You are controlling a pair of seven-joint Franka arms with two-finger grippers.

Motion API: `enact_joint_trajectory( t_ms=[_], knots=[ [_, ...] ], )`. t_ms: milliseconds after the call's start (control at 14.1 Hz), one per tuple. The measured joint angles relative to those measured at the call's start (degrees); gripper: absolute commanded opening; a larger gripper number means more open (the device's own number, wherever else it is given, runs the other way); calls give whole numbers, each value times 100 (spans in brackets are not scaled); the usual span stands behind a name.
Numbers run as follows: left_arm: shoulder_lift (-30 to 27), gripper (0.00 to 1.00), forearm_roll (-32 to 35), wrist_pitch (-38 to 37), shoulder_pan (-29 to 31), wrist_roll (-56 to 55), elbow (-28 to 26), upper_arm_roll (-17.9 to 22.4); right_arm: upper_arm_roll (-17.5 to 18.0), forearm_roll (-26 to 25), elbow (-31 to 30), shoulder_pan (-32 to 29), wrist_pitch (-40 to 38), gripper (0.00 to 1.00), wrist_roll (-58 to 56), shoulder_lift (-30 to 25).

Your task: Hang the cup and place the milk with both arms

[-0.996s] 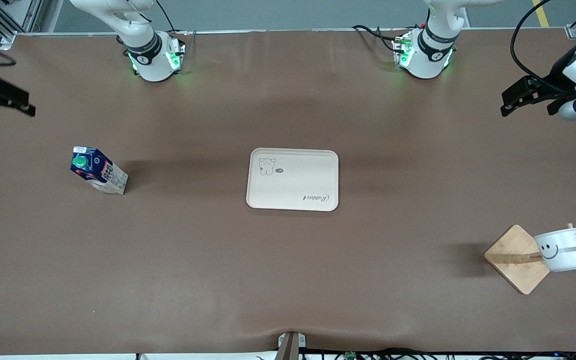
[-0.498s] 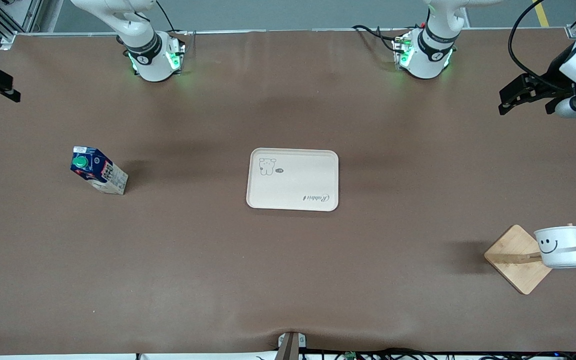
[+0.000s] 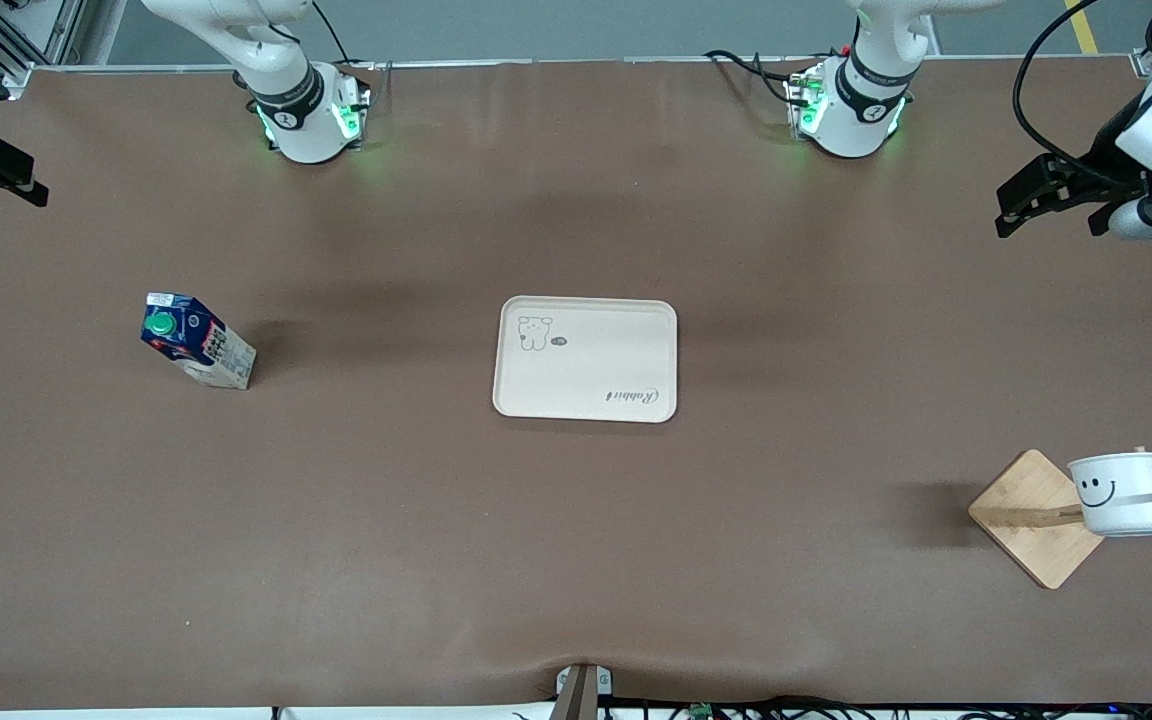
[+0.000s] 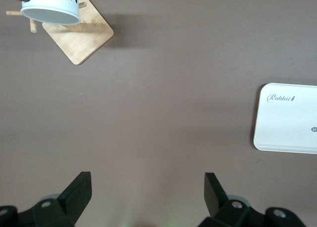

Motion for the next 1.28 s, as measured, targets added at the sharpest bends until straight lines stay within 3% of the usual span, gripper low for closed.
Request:
enact_joint_trajectory(
  t_ms=[1281],
  knots=[
    [-31,100,0,74,0,0,-33,11,-11,-23,-23,-6,-116,100,460,34]
  ],
)
